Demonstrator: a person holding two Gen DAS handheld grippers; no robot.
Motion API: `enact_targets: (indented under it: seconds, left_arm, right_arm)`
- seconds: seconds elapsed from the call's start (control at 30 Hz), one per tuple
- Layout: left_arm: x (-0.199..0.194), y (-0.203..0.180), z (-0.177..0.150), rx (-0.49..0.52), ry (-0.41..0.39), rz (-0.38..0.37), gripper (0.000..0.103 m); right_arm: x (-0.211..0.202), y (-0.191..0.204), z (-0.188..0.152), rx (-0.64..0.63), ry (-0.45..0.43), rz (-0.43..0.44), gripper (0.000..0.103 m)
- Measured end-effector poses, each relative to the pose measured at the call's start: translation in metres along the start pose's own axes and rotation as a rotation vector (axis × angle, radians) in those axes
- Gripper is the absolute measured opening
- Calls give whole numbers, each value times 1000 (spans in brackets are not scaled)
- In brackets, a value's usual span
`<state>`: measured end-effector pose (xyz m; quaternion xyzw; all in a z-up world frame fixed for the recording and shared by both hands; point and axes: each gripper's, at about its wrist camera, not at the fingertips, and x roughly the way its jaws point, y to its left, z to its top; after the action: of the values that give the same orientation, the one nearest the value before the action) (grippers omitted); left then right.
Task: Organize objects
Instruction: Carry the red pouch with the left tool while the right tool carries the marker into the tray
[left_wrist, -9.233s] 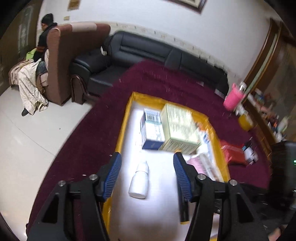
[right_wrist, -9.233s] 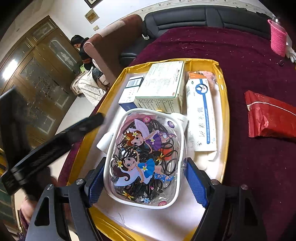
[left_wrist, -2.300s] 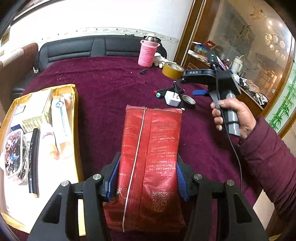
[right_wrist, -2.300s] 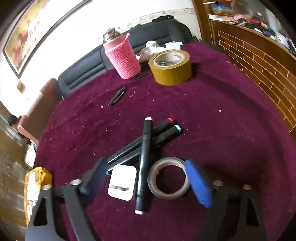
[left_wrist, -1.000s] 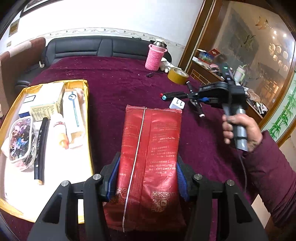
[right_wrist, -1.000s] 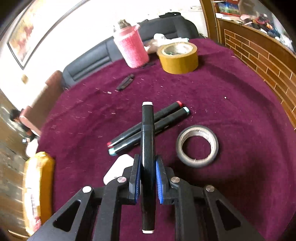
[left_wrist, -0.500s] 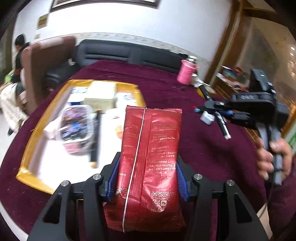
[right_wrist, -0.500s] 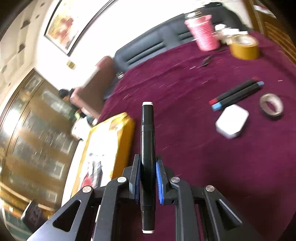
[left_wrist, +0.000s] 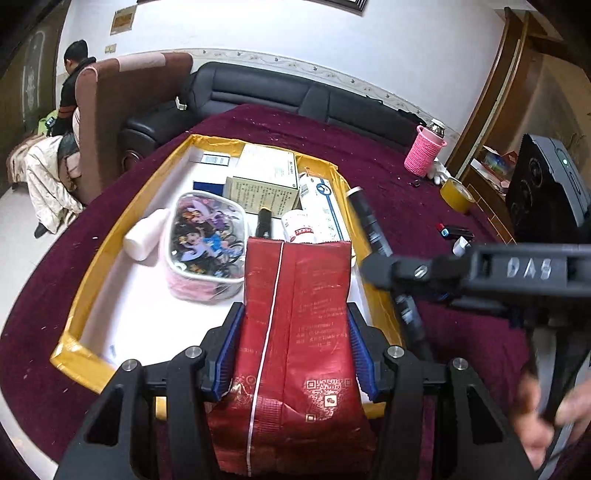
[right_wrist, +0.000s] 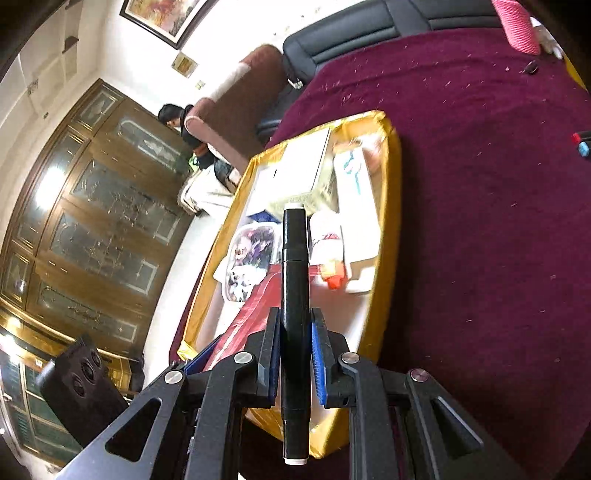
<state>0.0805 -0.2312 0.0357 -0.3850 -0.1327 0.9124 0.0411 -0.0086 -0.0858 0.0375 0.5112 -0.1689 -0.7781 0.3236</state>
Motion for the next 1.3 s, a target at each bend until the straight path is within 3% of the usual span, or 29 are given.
enact_targets:
  seconds: [0.27, 0.37, 0.6, 0.8, 1.17, 1.27, 1.3]
  left_arm:
    - [21, 7, 10, -53, 6, -2, 55]
    - [20, 11, 11, -82, 1, -34, 59]
    - [-13, 15, 14, -97, -92, -77, 80]
    - [-40, 30, 18, -154, -168, -65, 90]
    - [-46, 56, 16, -245, -168, -36, 92]
    - [-48, 62, 13, -263, -174, -39, 92]
    - [-49, 63, 13, -264, -172, -34, 92]
  right_arm:
    - [14, -7, 8, 5, -11, -87, 17]
    - [17, -7, 7, 3, -6, -110, 17]
    - [20, -9, 4, 1, 2, -134, 17]
    - [23, -6, 2, -19, 0, -158, 17]
    - [22, 8, -5, -111, -41, -260, 19]
    - [15, 13, -8, -133, -74, -276, 27]
    - [11, 16, -9, -143, -93, -283, 38]
